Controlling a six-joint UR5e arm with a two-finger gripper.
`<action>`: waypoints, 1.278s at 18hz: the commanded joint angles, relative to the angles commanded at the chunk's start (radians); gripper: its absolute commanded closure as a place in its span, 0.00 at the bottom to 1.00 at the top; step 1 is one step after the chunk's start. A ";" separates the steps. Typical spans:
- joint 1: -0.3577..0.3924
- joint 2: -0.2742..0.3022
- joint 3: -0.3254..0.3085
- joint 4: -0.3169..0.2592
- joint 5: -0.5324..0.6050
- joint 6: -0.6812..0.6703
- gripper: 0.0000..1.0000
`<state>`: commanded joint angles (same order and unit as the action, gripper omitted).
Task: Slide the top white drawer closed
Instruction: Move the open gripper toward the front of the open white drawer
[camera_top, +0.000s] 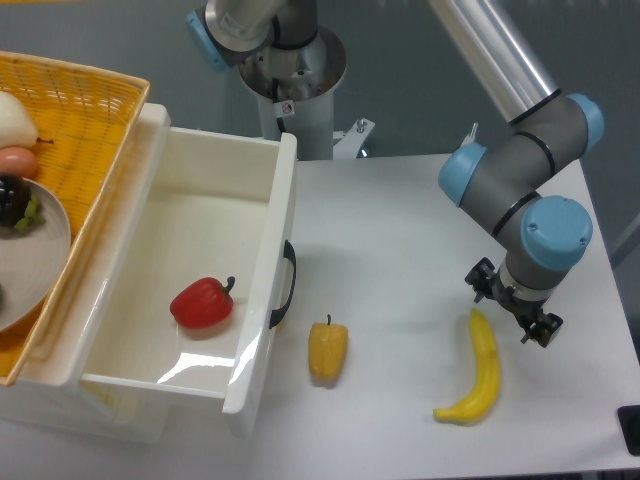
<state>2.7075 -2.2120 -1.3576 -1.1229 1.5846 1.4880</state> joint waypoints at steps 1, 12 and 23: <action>0.000 0.000 0.000 0.000 0.000 -0.002 0.00; 0.003 0.043 -0.021 0.000 -0.164 -0.363 0.00; -0.047 0.205 -0.175 -0.075 -0.211 -0.813 0.41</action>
<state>2.6600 -2.0065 -1.5324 -1.1979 1.3731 0.6751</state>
